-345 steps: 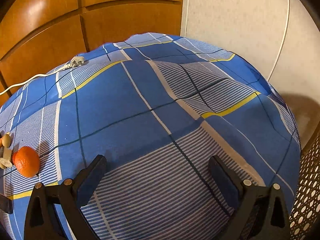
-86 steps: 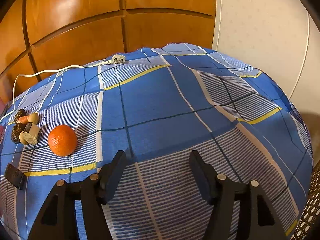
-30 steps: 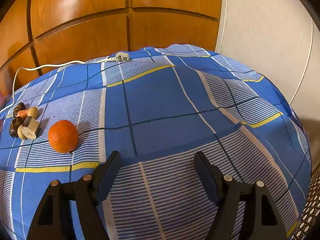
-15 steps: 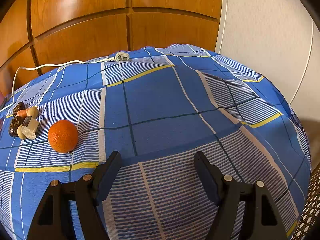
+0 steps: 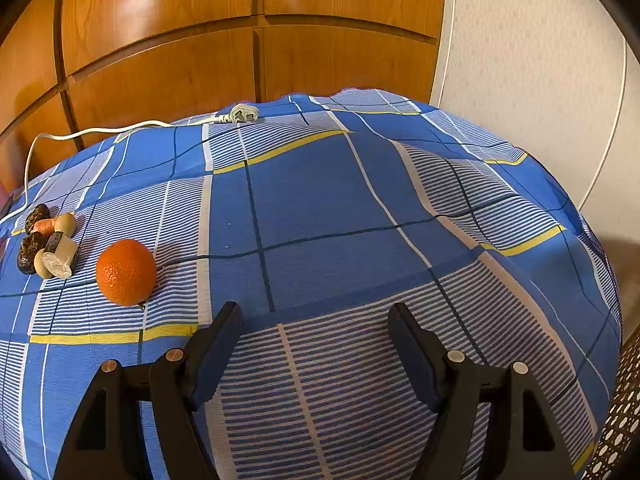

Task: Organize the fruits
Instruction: 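Place the eggplant slice in the tray beside the orange, open left tool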

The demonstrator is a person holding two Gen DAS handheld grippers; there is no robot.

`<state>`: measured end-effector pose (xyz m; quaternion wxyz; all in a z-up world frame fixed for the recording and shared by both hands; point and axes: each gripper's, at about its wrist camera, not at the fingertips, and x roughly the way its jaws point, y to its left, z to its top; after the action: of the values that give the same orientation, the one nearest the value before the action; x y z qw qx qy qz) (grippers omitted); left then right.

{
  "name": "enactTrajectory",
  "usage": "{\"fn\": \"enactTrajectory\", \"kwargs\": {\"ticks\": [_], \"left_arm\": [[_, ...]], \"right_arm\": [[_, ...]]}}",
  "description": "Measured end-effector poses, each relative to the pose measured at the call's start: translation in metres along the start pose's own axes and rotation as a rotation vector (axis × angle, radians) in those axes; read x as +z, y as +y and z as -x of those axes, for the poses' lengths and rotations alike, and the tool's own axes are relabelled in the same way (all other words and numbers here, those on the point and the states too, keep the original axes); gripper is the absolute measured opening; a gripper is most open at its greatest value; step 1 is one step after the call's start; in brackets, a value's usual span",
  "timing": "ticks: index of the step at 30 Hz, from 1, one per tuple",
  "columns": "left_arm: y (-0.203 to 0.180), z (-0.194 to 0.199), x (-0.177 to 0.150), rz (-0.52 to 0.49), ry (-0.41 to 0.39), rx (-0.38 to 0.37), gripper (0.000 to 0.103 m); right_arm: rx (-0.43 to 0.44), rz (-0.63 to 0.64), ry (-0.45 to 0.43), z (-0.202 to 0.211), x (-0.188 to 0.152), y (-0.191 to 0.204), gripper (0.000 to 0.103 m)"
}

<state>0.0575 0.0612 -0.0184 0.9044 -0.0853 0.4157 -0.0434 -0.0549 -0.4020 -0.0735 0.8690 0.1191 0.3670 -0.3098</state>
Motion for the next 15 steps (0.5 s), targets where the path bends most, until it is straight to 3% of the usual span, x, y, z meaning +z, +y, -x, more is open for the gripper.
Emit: {"fn": "enactTrajectory", "kwargs": {"ticks": [15], "left_arm": [[0.002, -0.017, 0.024, -0.026, -0.033, 0.072, 0.036]], "right_arm": [[-0.001, 0.000, 0.000, 0.000, 0.000, 0.001, 0.076]]}}
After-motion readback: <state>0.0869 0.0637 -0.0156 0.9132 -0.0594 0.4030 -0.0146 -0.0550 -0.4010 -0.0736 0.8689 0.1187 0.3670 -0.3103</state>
